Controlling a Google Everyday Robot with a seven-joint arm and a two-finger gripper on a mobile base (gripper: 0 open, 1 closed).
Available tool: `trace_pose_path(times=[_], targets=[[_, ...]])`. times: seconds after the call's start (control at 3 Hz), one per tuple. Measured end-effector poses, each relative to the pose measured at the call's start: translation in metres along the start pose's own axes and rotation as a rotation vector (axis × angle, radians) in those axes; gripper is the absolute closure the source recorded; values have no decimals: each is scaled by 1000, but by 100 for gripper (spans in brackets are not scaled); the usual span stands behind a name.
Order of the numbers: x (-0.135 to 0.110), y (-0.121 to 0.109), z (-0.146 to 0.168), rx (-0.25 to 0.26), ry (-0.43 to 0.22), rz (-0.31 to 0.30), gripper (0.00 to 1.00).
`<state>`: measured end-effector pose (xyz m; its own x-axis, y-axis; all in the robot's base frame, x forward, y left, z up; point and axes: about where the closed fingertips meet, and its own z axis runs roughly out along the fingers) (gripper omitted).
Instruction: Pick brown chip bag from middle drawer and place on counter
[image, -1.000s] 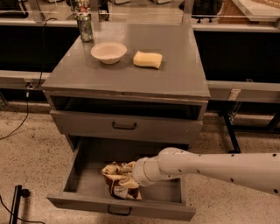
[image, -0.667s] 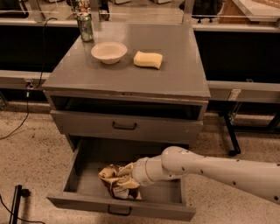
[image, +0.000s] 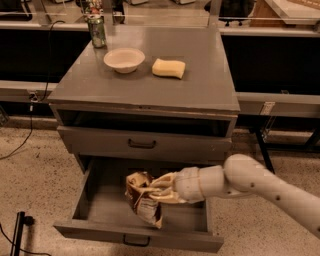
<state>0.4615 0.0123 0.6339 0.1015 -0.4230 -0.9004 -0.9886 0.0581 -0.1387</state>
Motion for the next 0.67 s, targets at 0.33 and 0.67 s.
trace_pose_path(times=[0.33, 0.67], targets=[[-34, -3, -68, 7, -20, -43, 100], [-76, -24, -142, -29, -16, -77, 100]])
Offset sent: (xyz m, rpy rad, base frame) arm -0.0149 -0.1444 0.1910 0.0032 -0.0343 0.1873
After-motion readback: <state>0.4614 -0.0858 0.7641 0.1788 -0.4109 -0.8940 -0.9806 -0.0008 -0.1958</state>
